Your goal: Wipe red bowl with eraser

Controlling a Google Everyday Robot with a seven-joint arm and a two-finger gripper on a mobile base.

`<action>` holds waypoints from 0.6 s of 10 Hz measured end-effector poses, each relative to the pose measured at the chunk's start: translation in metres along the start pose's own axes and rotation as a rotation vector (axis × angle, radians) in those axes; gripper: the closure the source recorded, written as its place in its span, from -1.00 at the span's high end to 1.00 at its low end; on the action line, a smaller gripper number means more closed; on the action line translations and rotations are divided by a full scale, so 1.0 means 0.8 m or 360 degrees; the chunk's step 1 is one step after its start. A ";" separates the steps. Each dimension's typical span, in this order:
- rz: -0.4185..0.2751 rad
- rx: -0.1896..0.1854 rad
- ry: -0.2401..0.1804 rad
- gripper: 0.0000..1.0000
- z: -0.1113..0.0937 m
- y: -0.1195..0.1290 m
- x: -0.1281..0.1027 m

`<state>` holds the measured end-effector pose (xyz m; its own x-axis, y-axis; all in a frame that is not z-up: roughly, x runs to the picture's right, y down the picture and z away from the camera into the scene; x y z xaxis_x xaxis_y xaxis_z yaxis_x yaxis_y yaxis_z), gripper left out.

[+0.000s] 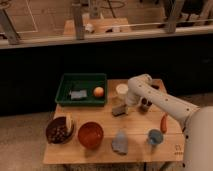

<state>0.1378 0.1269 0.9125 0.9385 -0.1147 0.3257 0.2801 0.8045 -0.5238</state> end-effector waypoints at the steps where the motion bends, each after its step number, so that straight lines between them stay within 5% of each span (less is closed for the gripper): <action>1: 0.0004 -0.0003 -0.0014 -0.90 -0.004 0.002 -0.001; 4: -0.0009 0.0027 0.0043 -1.00 -0.047 0.013 -0.023; 6: -0.0036 0.0067 0.0141 -1.00 -0.097 0.024 -0.046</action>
<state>0.1243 0.1012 0.8299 0.9467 -0.1828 0.2650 0.2945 0.8245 -0.4832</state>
